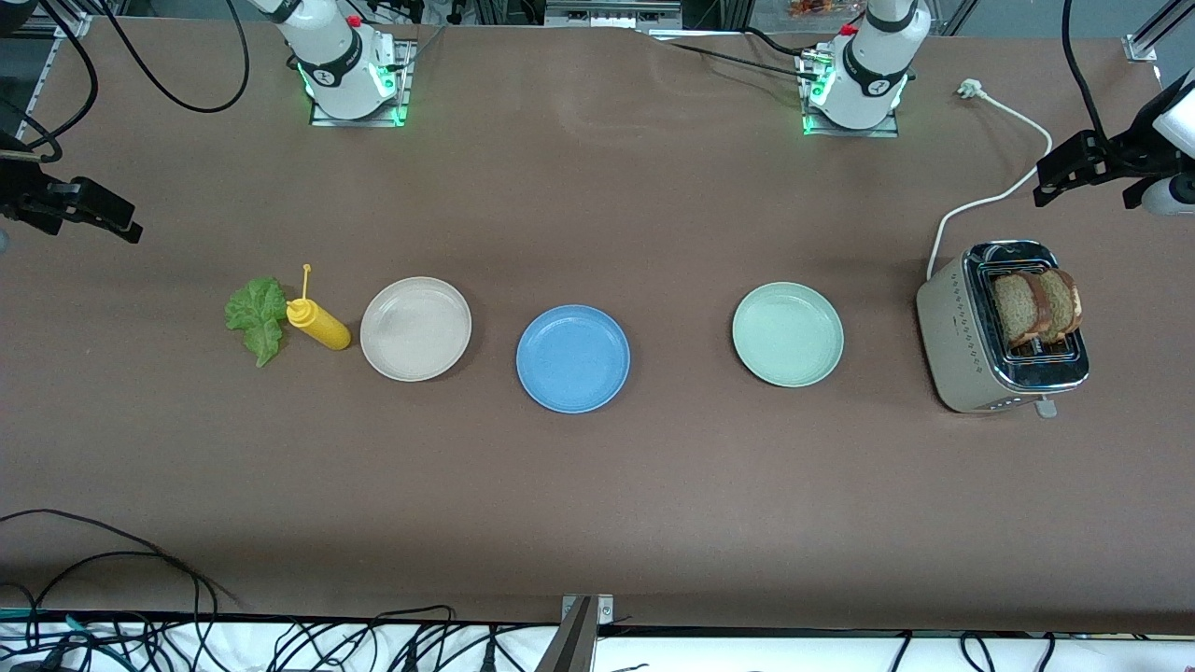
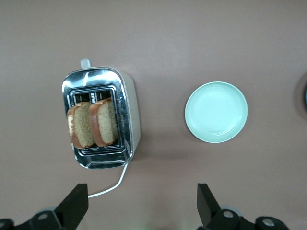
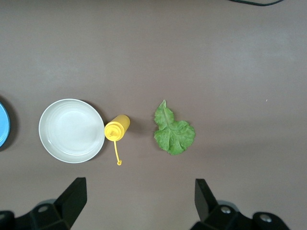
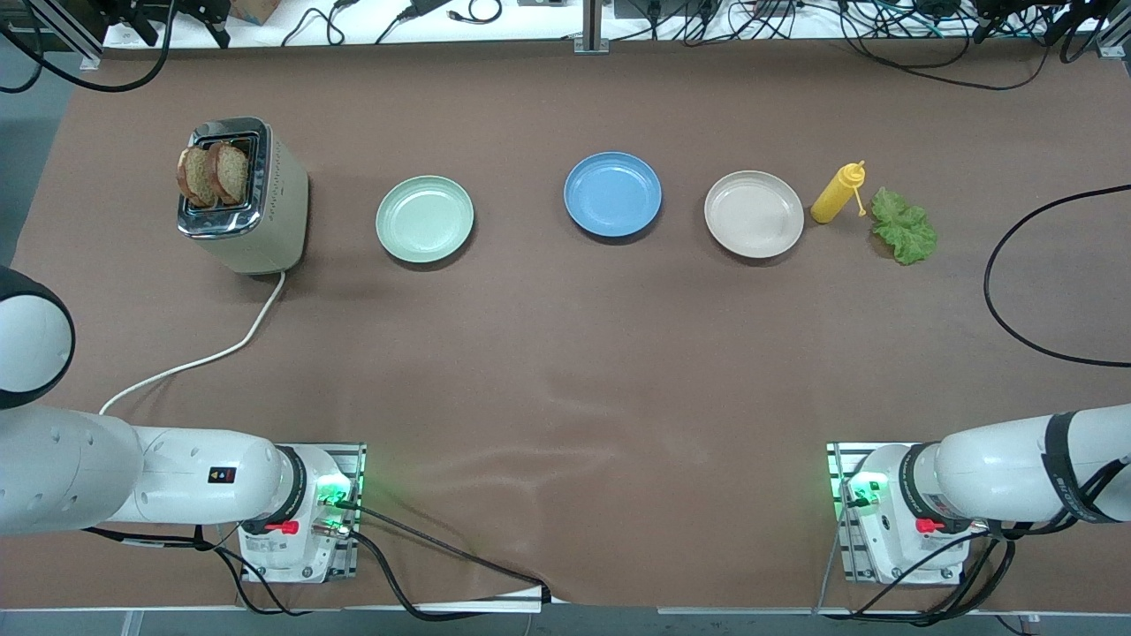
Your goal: Make sandwich in blue plate with both arms
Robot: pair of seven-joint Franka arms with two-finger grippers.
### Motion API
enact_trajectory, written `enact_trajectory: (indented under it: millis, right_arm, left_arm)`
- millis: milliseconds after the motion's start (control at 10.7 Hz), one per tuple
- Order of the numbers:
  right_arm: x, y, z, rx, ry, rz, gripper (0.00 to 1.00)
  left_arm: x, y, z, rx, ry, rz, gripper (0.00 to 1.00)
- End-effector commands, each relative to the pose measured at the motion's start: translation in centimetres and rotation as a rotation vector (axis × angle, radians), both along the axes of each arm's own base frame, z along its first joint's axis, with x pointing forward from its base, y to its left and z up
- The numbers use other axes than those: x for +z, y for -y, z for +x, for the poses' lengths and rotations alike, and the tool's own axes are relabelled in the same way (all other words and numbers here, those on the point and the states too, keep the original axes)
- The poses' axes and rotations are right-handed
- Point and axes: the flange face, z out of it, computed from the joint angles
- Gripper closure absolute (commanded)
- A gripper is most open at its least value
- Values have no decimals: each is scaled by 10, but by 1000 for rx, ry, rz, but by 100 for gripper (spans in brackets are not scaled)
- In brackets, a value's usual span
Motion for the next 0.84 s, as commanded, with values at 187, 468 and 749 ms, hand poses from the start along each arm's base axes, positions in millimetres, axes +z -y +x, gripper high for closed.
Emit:
enact_trajectory:
  millis: [187,468,749]
  right_arm:
    - [8,1,-3,-12,30,12,0]
    - [7,2,-2,-12,27,9,0]
    - [1,0,7,-13,52,4,0]
  left_arm:
    - [-5,6,4,-27,5,-38,0]
    - [-7,9,4,-36,2,-36,0]
    - [-7,10,4,-39,0,-30,0]
